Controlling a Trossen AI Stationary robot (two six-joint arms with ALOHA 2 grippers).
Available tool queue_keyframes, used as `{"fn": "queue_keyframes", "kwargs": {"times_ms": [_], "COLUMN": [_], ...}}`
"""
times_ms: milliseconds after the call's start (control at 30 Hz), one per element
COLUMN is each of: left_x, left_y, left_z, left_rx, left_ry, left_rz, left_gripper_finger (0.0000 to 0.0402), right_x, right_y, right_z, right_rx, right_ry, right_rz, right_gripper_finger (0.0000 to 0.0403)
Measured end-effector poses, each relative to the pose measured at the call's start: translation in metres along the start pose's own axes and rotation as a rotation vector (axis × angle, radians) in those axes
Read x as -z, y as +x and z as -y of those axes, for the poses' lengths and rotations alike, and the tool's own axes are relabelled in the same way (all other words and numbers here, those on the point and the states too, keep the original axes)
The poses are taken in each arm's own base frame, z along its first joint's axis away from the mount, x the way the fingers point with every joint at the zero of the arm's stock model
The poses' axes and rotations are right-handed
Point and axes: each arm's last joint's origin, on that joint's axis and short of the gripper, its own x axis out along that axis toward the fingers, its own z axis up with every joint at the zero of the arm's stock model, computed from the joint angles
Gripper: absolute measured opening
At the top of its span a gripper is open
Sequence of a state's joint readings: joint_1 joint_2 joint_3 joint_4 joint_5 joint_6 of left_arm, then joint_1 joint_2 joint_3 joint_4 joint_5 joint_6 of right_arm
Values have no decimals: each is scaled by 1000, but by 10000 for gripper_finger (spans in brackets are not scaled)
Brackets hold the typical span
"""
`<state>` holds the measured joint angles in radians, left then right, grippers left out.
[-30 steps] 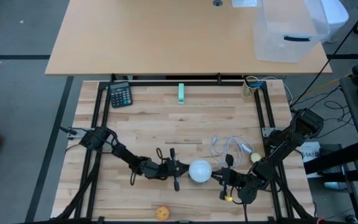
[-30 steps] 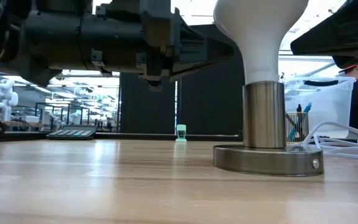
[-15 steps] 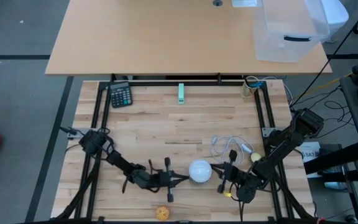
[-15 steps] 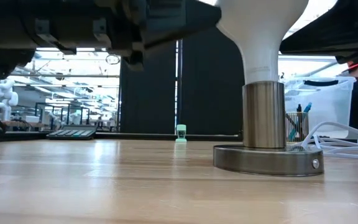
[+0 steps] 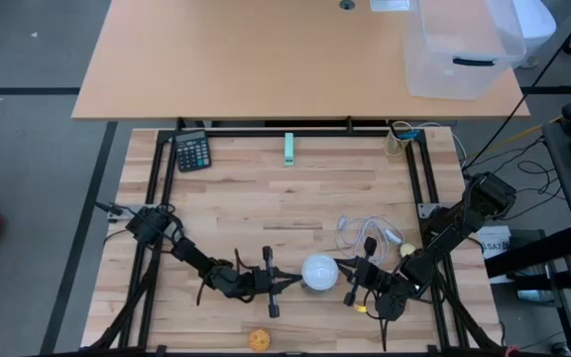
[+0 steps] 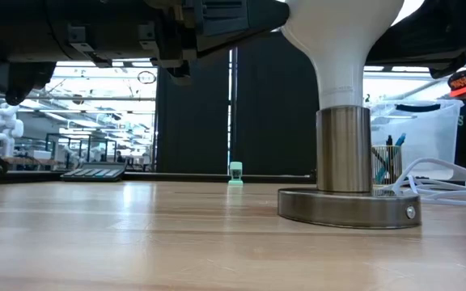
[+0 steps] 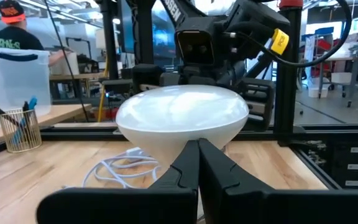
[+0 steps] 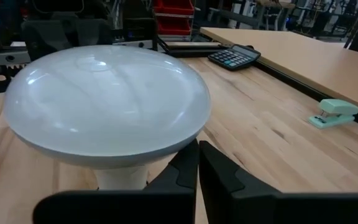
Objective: Screw lightbulb
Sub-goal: Insert the white lightbulb into the silver lamp
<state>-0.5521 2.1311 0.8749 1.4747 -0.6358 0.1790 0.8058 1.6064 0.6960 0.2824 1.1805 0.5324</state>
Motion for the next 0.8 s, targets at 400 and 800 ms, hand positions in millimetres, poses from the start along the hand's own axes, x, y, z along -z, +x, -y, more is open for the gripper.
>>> {"fn": "queue_keyframes", "kwargs": {"times_ms": [400, 800], "left_x": [3, 9], "left_y": [5, 11], "left_z": [-7, -17], "left_rx": [-14, -48], "left_ry": [3, -23], "left_rz": [-21, -59], "left_gripper_finger": [0, 0], "right_x": [1, 3], "right_y": [-3, -11], "right_z": [-3, -8], "right_rx": [-58, -131], "right_ry": [2, 7], "right_rz": [-27, -48], "right_gripper_finger": [2, 2]}}
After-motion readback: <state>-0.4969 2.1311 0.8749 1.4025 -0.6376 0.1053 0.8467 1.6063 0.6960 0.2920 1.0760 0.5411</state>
